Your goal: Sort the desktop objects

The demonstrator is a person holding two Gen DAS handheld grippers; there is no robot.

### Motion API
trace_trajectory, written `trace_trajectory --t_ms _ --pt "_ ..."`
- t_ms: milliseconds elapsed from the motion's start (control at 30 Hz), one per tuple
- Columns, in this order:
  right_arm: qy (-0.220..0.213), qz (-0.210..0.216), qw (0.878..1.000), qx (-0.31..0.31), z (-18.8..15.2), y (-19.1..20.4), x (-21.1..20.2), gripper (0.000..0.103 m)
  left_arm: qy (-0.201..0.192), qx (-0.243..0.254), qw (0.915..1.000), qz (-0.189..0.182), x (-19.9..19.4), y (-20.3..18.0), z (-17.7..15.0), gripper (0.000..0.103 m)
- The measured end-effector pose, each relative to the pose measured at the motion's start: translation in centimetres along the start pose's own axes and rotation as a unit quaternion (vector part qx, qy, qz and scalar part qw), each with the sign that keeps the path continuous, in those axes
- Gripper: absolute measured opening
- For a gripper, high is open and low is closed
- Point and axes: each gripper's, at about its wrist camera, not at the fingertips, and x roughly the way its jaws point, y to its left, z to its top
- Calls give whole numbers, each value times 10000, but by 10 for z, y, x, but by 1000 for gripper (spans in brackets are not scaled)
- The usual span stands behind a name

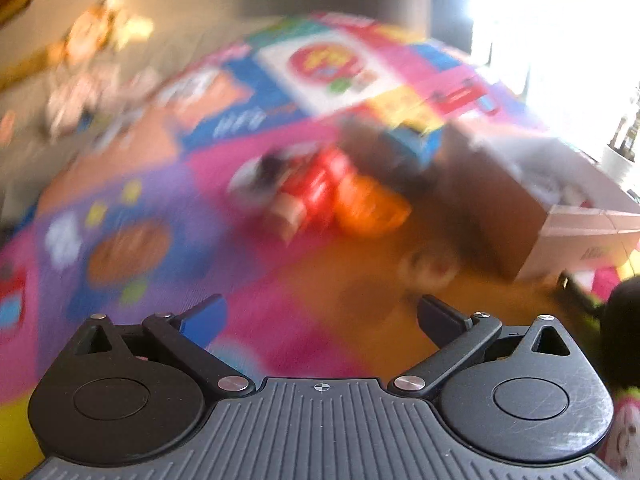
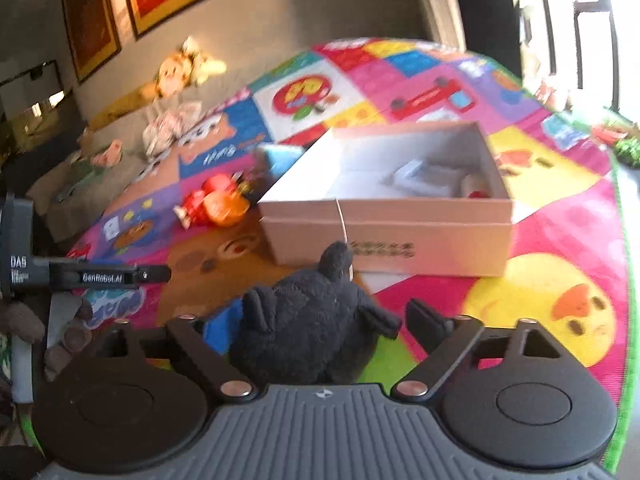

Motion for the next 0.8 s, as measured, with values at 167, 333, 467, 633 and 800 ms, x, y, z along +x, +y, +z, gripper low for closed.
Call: trace_trajectory --t_ms 167,333,467,633,800 --pt "-341 -66 9994 56 -12 -5 -3 102 -271 526 9982 44 35 -33 31 86" --pt "-578 -152 9982 -13 -21 2 -2 103 -90 789 9961 381 76 -49 44 77" --pt "-531 -64 9986 58 -21 -1 2 103 -36 891 9947 520 84 -51 45 63" --pt "-467 17 9988 130 -21 -2 6 103 43 879 9957 288 62 -46 35 62" --pt "-483 1 9987 150 -21 -2 6 103 -23 955 9945 -440 3 -50 8 62"
